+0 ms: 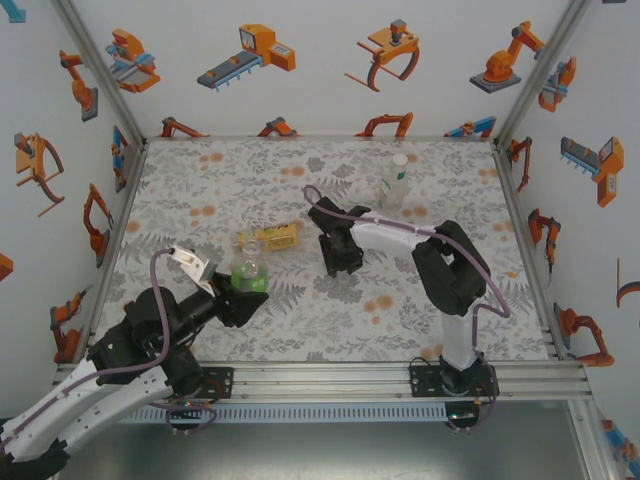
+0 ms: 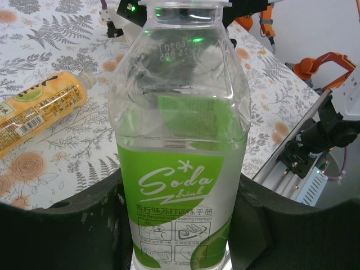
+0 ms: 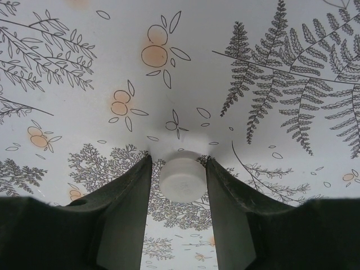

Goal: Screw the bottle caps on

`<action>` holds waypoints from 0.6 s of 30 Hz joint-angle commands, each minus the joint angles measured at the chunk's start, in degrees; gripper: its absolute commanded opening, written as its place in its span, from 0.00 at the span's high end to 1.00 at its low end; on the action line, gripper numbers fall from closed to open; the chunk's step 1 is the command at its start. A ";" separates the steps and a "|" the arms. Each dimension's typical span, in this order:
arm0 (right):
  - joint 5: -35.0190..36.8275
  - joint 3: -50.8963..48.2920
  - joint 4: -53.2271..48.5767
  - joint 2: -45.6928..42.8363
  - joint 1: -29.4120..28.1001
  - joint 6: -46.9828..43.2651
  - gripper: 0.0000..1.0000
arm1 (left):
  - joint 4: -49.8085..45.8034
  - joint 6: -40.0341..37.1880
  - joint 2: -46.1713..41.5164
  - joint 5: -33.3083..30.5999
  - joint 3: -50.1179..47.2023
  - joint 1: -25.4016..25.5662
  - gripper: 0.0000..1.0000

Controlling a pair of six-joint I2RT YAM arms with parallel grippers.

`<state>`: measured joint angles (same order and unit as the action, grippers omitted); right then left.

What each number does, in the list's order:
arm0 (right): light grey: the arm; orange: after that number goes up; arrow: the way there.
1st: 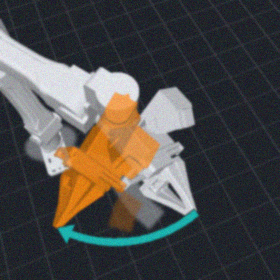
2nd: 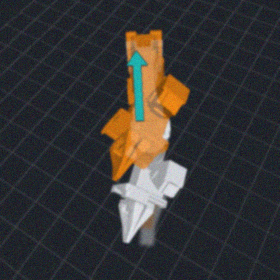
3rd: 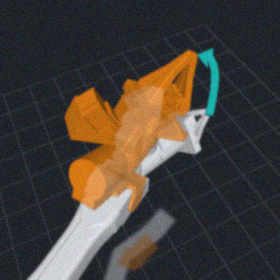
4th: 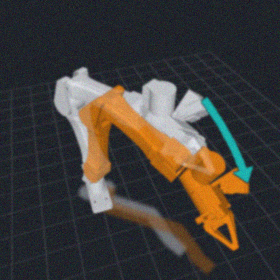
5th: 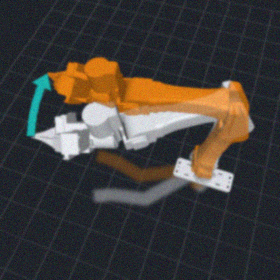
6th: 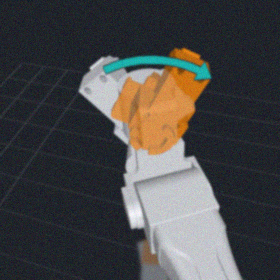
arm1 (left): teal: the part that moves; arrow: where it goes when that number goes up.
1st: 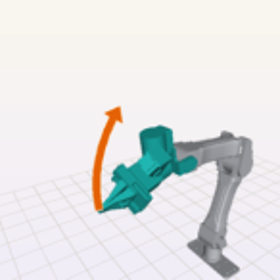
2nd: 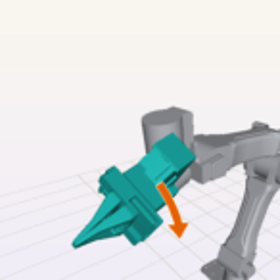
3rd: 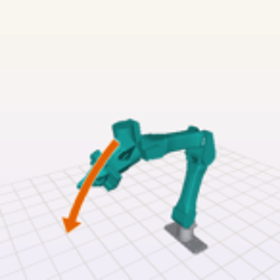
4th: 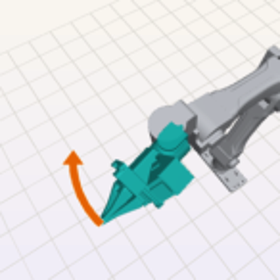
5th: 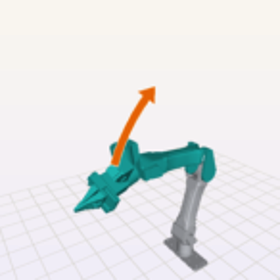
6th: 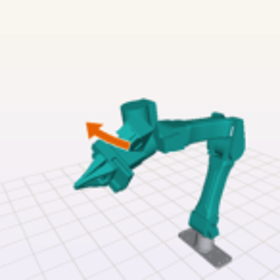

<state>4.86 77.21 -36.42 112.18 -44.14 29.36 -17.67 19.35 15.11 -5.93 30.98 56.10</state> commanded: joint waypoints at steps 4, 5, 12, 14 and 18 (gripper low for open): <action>1.10 -1.36 -3.47 -1.10 -1.78 1.26 0.56 | 1.20 1.27 -0.61 1.00 -0.57 -0.29 1.00; 1.11 -1.36 -3.48 -1.16 -1.93 1.41 0.56 | 1.13 1.29 -0.64 1.03 -0.57 -0.33 1.00; 1.99 -1.80 -3.82 -1.96 -2.53 1.98 0.55 | 1.28 1.56 -0.61 1.13 -0.84 -0.29 1.00; 1.99 -1.80 -3.85 -2.05 -2.61 1.92 0.56 | 1.39 1.56 -0.65 0.93 -1.00 -0.29 1.00; 1.98 -1.89 -4.08 -2.36 -2.62 1.93 0.57 | 2.01 1.55 -0.61 1.05 -1.13 -0.29 1.00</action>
<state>5.89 76.44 -37.32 111.53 -46.24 30.17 -17.61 20.14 15.07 -5.89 30.28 56.10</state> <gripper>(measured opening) 0.437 0.524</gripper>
